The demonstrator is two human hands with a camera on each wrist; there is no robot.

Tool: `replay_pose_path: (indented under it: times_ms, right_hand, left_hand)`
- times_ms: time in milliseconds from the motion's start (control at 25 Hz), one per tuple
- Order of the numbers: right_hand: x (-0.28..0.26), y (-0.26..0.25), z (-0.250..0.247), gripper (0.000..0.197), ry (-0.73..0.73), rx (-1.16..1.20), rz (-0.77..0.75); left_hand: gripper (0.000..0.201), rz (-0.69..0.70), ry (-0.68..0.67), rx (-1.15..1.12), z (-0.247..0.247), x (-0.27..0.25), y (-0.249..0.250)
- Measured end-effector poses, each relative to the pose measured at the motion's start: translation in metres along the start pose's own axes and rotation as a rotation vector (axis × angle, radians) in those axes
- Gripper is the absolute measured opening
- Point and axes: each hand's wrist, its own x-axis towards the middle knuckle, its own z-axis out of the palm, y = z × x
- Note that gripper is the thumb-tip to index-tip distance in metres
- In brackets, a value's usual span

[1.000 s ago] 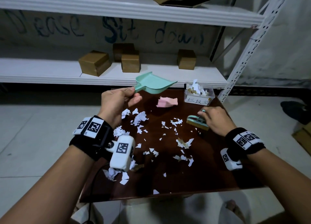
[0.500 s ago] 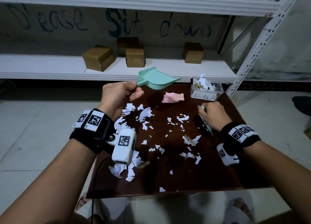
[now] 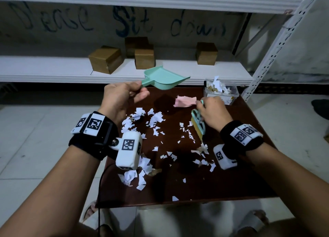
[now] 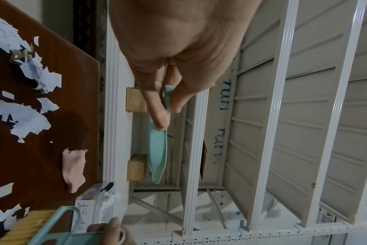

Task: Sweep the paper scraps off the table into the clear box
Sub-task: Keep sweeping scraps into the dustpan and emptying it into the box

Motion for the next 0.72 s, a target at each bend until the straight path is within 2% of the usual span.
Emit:
replay_pose_path:
  times_ms: [80,160,280,360,520,600,720]
  right_hand:
    - [0.003,-0.003,-0.016,0.042,0.074,0.055,0.002]
    - [-0.004,-0.012,-0.020,0.038,0.041,0.292,0.045]
    - [-0.028,-0.031,0.002,0.029,-0.241,0.757,0.132]
    - [-0.044,-0.038,0.012,0.028,-0.465,0.877,0.090]
    - [-0.062,-0.050,0.016,0.028,-0.848,0.822,-0.104]
    - [-0.069,-0.056,0.021,0.023,-0.936,0.780,-0.139]
    - [-0.077,-0.063,0.028,0.026,-1.005,0.684,-0.137]
  left_hand:
    - [0.009,0.007,-0.003,-0.004,-0.002,0.001,0.002]
    - [0.010,0.012,-0.003,0.003,-0.005,0.001,0.004]
    - [0.013,0.012,0.003,0.002,-0.010,0.003,0.007]
    - [0.014,0.012,0.005,-0.004,-0.011,0.001,0.008]
    - [0.011,0.017,0.004,-0.017,-0.009,-0.002,0.007]
    - [0.012,0.015,0.000,-0.020,-0.008,-0.002,0.006]
    - [0.013,0.007,-0.002,-0.024,-0.006,-0.001,0.005]
